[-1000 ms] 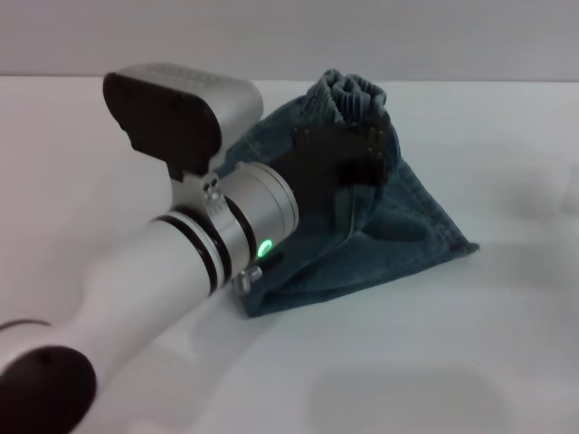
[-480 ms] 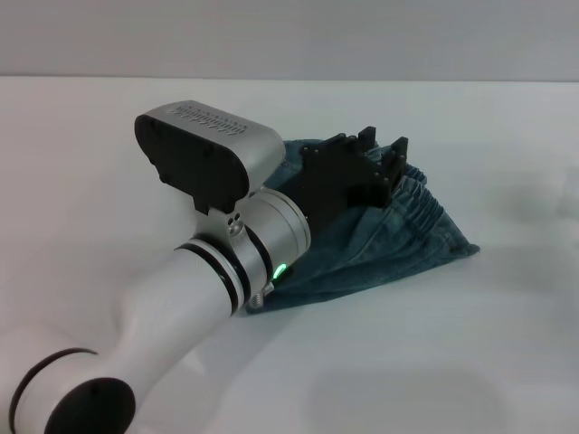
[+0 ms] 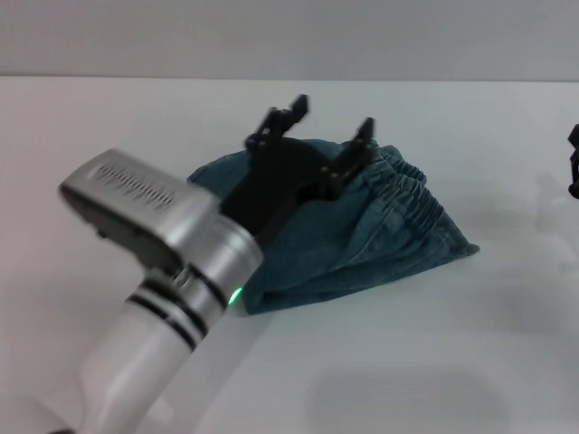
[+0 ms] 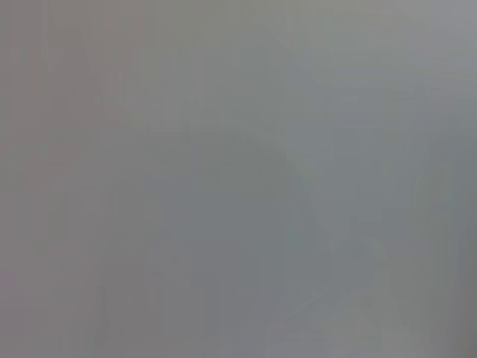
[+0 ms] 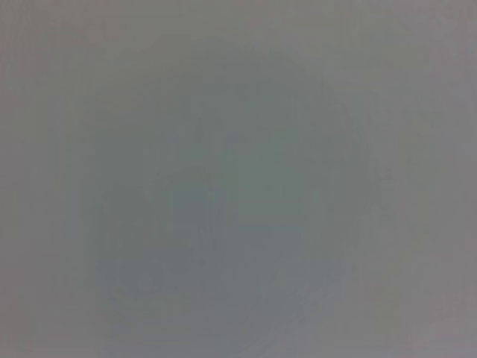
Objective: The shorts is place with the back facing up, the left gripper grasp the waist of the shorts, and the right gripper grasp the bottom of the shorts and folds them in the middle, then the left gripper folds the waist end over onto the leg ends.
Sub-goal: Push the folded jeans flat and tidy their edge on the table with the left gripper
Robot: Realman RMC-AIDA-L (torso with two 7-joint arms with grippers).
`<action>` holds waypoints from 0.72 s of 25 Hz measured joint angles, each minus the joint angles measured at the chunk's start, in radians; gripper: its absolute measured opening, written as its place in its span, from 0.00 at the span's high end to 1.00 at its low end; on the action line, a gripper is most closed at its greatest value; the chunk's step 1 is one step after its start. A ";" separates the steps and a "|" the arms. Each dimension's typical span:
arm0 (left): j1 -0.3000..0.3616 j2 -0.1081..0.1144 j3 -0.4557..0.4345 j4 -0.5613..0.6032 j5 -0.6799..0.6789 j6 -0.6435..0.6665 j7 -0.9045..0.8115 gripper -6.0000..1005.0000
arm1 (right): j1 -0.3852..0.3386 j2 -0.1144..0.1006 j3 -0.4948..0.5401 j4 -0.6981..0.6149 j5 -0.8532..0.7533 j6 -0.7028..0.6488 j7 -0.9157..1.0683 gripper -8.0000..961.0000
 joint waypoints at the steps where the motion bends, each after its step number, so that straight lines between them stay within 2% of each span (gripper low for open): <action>1: 0.000 0.000 0.000 0.000 0.000 0.000 0.000 0.24 | 0.000 0.000 0.000 0.000 0.000 0.000 0.000 0.96; 2: 0.003 -0.001 0.012 0.025 0.000 0.038 0.001 0.17 | 0.000 -0.001 -0.002 -0.016 0.000 0.031 -0.004 0.96; 7: 0.002 -0.003 0.069 0.161 0.001 0.176 0.000 0.37 | 0.005 -0.004 -0.012 -0.111 -0.045 0.188 -0.037 0.94; 10: 0.007 -0.006 0.092 0.218 0.001 0.221 0.009 0.44 | 0.005 -0.001 -0.013 -0.152 -0.069 0.229 -0.060 0.92; 15: 0.011 0.001 0.158 0.281 0.001 0.223 -0.006 0.55 | -0.001 0.001 -0.013 -0.218 -0.066 0.239 -0.062 0.69; 18: 0.009 0.000 0.196 0.303 0.001 0.221 -0.004 0.62 | -0.007 0.002 -0.012 -0.224 -0.065 0.247 -0.067 0.69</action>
